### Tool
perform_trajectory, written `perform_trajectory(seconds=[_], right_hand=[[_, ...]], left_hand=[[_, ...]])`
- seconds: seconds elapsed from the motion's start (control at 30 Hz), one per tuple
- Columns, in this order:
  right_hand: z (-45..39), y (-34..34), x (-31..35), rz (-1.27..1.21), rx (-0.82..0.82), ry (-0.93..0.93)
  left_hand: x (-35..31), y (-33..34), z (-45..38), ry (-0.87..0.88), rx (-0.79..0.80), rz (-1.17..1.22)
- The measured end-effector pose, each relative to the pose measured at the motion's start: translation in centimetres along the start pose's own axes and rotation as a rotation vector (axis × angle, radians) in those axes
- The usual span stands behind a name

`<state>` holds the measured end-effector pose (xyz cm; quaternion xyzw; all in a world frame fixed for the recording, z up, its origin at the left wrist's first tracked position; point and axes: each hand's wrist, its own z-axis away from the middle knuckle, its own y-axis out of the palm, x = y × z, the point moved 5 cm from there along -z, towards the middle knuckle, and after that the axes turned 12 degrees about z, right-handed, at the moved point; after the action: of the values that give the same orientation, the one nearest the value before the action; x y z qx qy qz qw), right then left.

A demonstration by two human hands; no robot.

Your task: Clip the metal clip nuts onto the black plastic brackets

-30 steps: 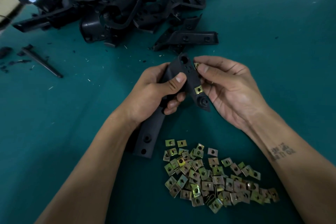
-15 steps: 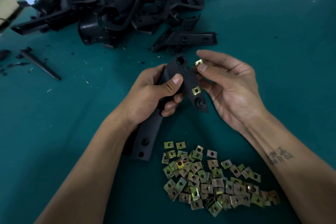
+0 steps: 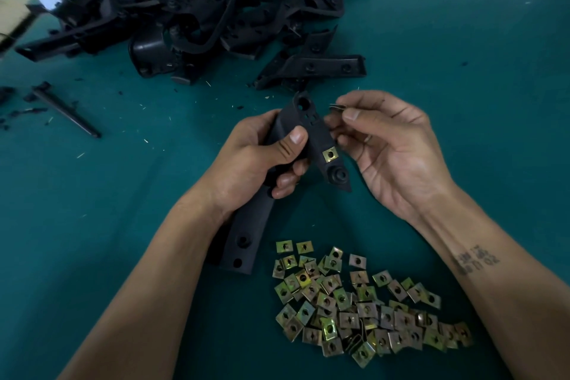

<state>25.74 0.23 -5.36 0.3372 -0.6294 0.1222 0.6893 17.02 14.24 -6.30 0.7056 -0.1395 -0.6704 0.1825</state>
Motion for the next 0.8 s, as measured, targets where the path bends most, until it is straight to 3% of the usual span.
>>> perform_trajectory(seconds=[0.33,0.53,0.8], right_hand=[[0.0,0.7,0.2,0.101,-0.059,-0.084],[0.2,1.1,0.0,0.047,-0.017,-0.040],[0.2,1.1,0.5,0.103,-0.084,-0.039]], left_hand=[[0.0,0.2,0.1,-0.008,-0.001,-0.011],[0.0,0.3,0.1,-0.015,-0.006,-0.010],[0.0,0.2,0.0,-0.005,-0.009,-0.010]])
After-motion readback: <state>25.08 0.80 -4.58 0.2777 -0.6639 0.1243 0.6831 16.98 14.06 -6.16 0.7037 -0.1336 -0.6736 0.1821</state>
